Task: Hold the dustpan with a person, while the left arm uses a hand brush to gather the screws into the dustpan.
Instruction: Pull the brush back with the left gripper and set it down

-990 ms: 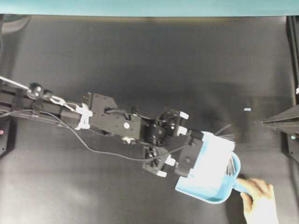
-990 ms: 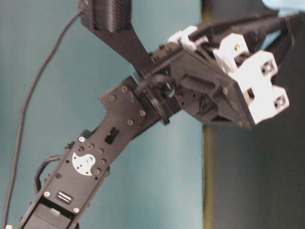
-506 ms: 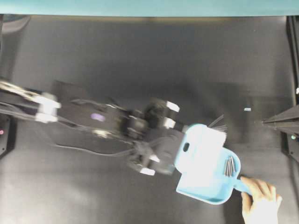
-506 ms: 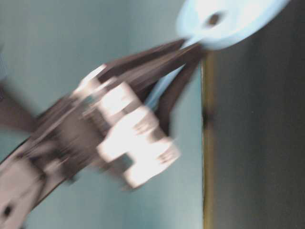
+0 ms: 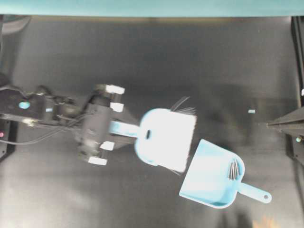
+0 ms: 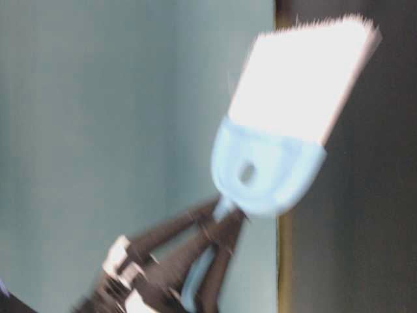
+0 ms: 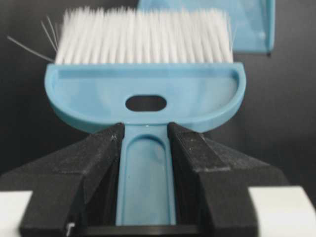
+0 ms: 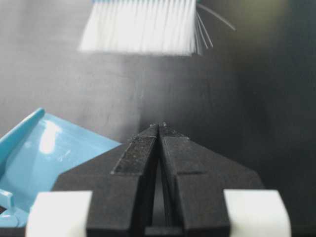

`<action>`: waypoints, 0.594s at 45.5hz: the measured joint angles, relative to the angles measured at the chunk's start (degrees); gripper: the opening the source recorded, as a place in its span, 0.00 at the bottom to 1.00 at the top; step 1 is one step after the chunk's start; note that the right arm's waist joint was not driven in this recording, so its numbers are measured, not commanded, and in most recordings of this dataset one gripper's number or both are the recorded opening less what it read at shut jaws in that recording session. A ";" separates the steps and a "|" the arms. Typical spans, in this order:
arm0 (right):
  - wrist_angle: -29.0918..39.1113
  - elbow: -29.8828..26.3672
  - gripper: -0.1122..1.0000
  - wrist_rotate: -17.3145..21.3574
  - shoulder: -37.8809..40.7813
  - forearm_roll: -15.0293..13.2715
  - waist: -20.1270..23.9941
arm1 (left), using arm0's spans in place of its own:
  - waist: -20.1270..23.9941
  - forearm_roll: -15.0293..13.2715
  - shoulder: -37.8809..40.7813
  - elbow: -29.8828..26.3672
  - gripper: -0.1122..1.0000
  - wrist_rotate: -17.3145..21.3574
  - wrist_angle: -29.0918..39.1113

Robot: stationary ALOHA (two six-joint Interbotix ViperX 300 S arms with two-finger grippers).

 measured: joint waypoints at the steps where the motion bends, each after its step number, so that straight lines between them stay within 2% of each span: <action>1: 0.00 0.00 0.10 0.00 0.00 0.00 0.00 | 0.18 0.00 -0.18 1.14 0.37 -0.44 -0.26; 8: 0.00 0.00 0.10 0.00 -0.09 0.00 0.00 | 1.76 0.09 -0.35 7.73 0.37 -3.69 -3.52; 13: 0.00 0.00 0.10 0.00 -0.18 0.00 0.00 | 1.76 0.09 -0.70 11.07 0.37 -5.36 -8.79; 19: 0.00 0.00 0.10 0.00 -0.18 0.00 0.00 | 2.20 0.09 -0.88 13.18 0.37 -5.80 -12.39; 27: 0.00 0.09 0.10 0.00 -0.18 0.00 0.00 | 2.46 0.09 0.26 13.45 0.37 -5.80 -13.27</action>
